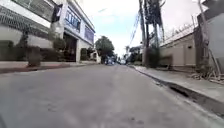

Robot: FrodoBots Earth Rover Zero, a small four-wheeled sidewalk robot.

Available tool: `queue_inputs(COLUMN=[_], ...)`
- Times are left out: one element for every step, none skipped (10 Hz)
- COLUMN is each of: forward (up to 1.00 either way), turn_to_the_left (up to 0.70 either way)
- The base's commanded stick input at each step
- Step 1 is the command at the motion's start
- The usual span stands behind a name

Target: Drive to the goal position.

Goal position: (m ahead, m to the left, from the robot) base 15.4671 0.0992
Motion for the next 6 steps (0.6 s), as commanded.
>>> queue_inputs(forward=[1.00,1.00,1.00,1.00,1.00,1.00], turn_to_the_left=[-0.09,0.00,0.00,0.00,0.05,0.05])
